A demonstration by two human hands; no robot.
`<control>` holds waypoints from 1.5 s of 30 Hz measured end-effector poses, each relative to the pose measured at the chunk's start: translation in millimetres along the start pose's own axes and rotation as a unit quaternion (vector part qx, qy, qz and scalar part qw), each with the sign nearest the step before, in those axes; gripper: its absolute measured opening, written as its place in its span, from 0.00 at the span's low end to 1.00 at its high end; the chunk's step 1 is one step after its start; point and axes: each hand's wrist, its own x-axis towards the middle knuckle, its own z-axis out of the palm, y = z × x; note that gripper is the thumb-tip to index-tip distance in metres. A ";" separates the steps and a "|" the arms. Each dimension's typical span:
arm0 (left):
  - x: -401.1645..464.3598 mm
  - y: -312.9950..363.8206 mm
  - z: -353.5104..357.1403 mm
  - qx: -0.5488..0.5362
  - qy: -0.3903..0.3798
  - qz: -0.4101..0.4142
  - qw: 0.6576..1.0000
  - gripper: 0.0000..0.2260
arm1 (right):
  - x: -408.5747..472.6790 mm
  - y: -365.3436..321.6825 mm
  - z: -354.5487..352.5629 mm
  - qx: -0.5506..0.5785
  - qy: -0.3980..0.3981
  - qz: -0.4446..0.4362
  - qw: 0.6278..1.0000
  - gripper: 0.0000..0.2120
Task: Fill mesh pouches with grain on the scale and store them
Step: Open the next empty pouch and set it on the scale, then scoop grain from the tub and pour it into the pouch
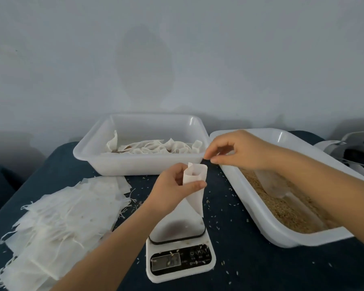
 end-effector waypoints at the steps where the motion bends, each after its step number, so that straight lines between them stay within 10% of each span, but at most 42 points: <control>1: 2.3 0.5 5.2 0.000 -0.006 -0.003 1.000 0.13 | -3.3 7.6 -5.5 -0.007 0.030 0.023 0.999 0.09; 5: 10.0 1.6 25.5 -0.007 -0.023 -0.006 1.000 0.12 | -21.3 50.1 -25.4 -0.108 0.090 0.187 0.972 0.06; 10: 10.8 0.5 44.2 -0.007 -0.038 -0.008 0.999 0.13 | -53.0 107.1 -19.5 -0.294 -0.127 0.440 0.839 0.12; 18: 3.2 -0.1 35.7 0.002 -0.028 -0.008 1.000 0.13 | -66.5 123.5 -7.4 -0.297 -0.222 0.508 0.778 0.18; 29: -0.6 0.0 24.7 0.004 -0.024 0.000 1.000 0.12 | -93.7 130.1 -52.7 -0.150 -0.109 0.450 0.874 0.09; 45: 4.9 2.8 52.2 -0.022 -0.067 0.007 0.997 0.12 | -140.0 129.7 -92.6 -0.275 -0.264 0.432 0.817 0.17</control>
